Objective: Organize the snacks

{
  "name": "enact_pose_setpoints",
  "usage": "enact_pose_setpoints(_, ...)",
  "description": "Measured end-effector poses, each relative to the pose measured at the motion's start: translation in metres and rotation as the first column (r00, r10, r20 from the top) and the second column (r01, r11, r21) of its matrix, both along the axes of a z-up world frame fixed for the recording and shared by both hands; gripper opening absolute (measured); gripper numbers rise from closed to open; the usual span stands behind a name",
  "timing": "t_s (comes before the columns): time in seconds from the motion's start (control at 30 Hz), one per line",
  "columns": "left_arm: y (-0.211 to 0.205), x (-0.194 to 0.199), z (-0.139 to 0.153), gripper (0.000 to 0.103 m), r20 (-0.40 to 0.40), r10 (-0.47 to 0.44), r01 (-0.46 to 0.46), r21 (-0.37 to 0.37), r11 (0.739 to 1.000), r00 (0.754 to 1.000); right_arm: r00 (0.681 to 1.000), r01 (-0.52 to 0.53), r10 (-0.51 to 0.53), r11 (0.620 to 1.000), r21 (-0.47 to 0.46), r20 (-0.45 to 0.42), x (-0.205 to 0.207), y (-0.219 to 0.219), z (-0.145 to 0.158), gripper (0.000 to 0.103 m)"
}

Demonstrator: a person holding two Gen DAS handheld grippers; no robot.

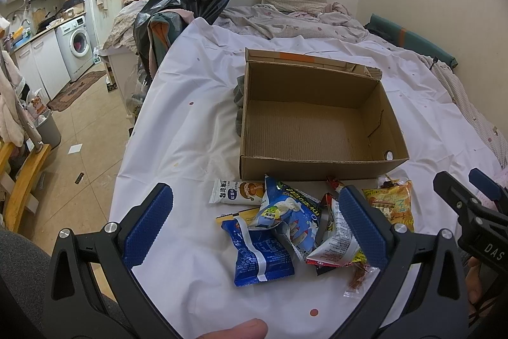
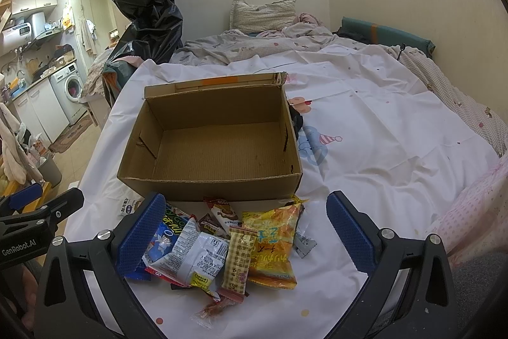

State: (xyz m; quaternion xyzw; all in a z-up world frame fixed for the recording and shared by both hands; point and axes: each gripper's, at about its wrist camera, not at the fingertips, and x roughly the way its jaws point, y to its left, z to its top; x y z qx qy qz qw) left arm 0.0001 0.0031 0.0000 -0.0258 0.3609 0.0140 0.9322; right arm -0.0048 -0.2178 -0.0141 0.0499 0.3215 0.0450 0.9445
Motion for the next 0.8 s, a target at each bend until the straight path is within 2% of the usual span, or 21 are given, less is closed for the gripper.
enact_pose_setpoints(0.8, 0.0021, -0.0025, 0.0017, 0.103, 0.001, 0.002, -0.002, 0.002, 1.000, 1.000, 1.000, -0.001, 0.001, 1.000, 0.001, -0.003, -0.0001, -0.0007, 0.0001, 0.103)
